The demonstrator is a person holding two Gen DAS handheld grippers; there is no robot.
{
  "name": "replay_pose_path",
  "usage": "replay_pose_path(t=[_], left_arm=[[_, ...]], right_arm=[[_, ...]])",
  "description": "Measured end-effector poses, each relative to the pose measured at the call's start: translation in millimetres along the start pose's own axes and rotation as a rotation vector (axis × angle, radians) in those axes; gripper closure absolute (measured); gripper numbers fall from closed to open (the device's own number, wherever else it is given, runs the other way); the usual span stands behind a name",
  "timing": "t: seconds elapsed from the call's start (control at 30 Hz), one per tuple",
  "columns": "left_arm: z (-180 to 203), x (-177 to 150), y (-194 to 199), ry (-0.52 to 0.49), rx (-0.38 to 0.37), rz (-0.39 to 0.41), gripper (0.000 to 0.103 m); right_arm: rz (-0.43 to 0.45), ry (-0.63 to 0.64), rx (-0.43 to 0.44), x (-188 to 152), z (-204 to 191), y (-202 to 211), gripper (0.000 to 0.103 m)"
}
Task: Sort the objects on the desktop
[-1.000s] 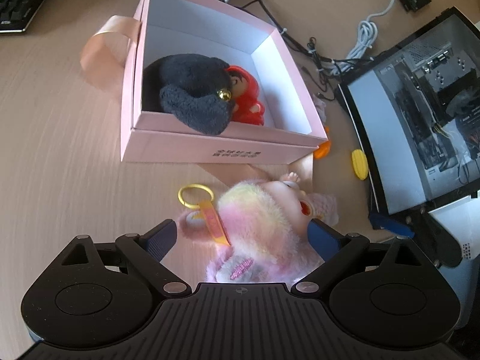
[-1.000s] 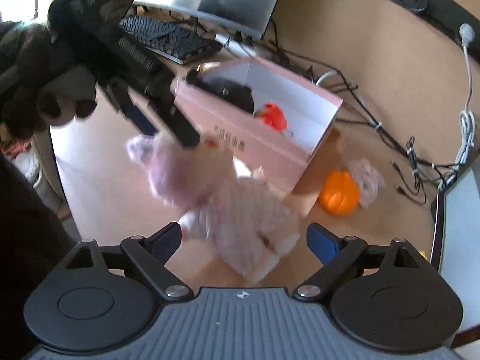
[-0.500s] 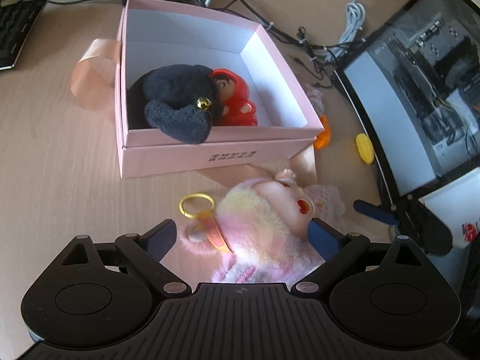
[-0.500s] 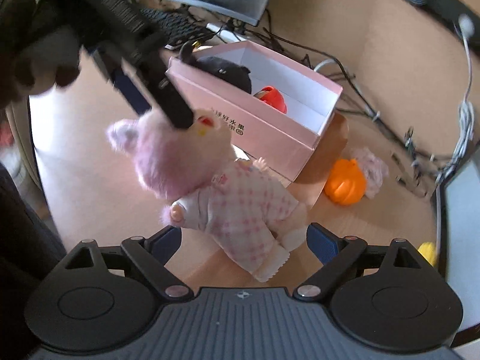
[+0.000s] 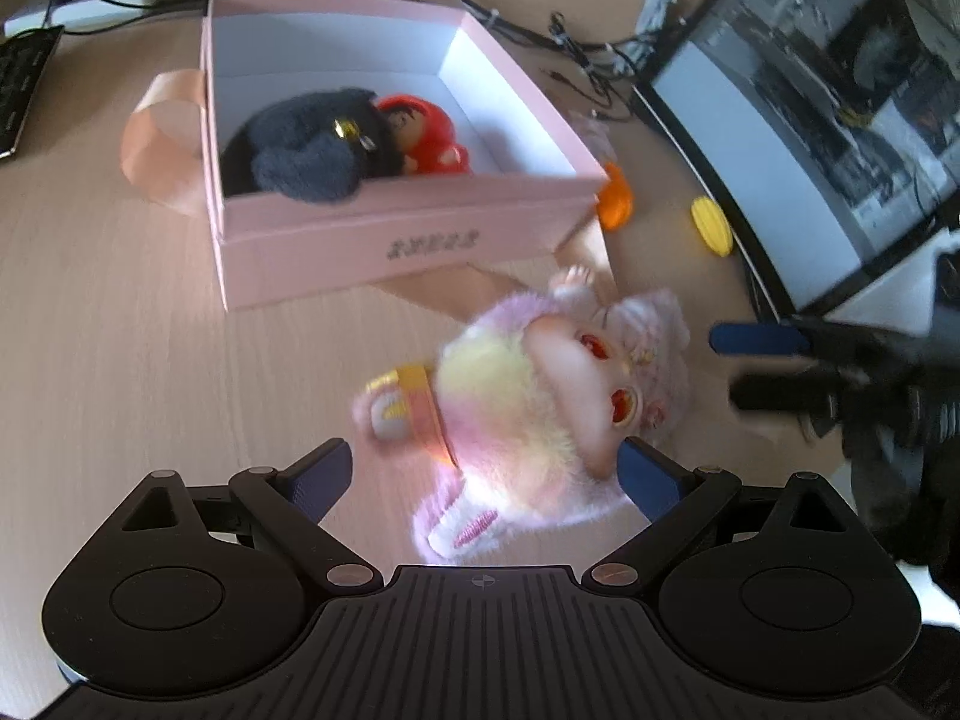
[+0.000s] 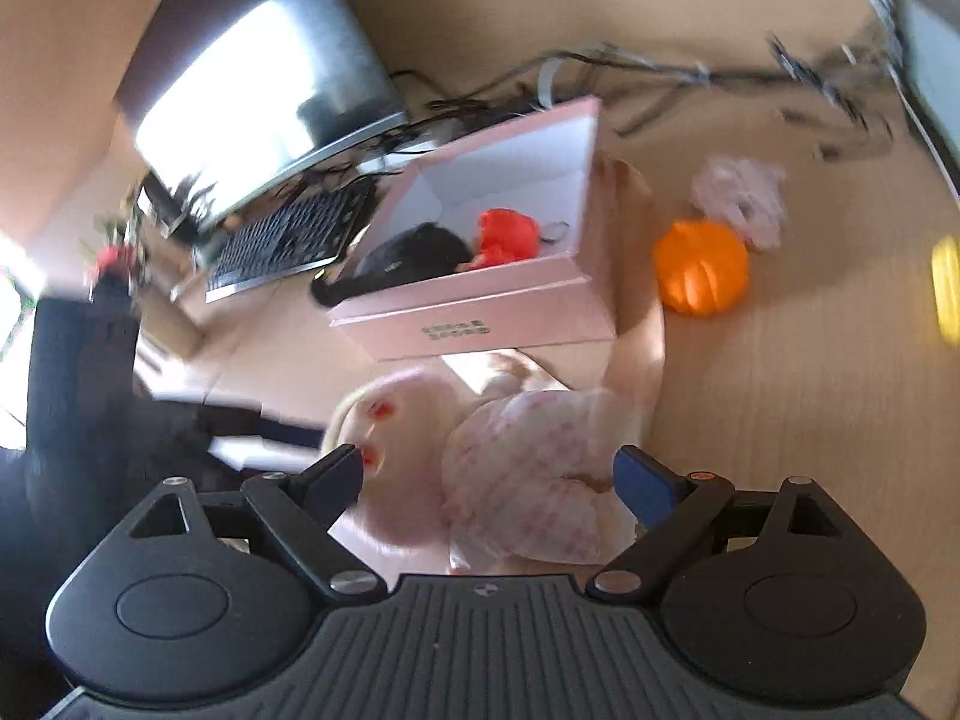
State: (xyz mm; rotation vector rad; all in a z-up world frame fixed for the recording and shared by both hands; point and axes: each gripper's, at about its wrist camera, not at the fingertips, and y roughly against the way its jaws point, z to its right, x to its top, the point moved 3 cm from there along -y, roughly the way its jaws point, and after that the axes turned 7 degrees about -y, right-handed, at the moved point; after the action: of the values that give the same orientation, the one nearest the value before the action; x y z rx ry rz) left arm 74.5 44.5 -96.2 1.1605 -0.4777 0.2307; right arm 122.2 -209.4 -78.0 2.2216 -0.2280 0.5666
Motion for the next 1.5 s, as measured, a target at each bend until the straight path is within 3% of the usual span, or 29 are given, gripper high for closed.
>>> replay_pose_path(t=[0.1, 0.3, 0.47, 0.63, 0.7, 0.97, 1.17, 1.4, 1.5], left_arm=[[1.3, -3.3, -4.0, -0.003, 0.014, -0.015, 0.005], [2.9, -2.1, -1.5, 0.007, 0.002, 0.009, 0.006], [-8.9, 2.1, 9.0, 0.139, -0.104, 0.053, 0.006], [-18.6, 8.9, 3.2, 0.237, -0.146, 0.05, 0.008], [-16.1, 11.4, -3.0, 0.234, -0.135, 0.039, 0.015], [-7.9, 16.0, -8.1, 0.184, -0.151, 0.027, 0.024], [-3.5, 27.4, 18.0, 0.128, -0.222, 0.072, 0.024], [-12.2, 71.3, 81.7, 0.015, -0.3, 0.26, 0.024], [-26.8, 105.9, 90.8, -0.054, -0.275, 0.33, 0.023]], right_arm=[[-0.005, -0.007, -0.048, 1.4, 5.8, -14.6, 0.012], [-0.035, -0.001, -0.065, -4.6, 8.5, -32.9, 0.012], [-0.046, 0.009, -0.071, -6.8, 9.5, -39.9, 0.014], [-0.043, 0.04, -0.08, -8.2, 7.6, -39.5, 0.014], [-0.041, 0.053, -0.085, -8.8, 5.9, -39.7, 0.014], [-0.014, 0.061, -0.097, -10.8, -1.3, -36.0, 0.015], [0.089, 0.051, -0.118, -3.2, -26.0, -3.4, 0.016], [0.274, 0.118, -0.167, 43.9, -85.6, 30.7, 0.016], [0.332, 0.177, -0.2, 75.6, -102.4, 21.6, 0.016]])
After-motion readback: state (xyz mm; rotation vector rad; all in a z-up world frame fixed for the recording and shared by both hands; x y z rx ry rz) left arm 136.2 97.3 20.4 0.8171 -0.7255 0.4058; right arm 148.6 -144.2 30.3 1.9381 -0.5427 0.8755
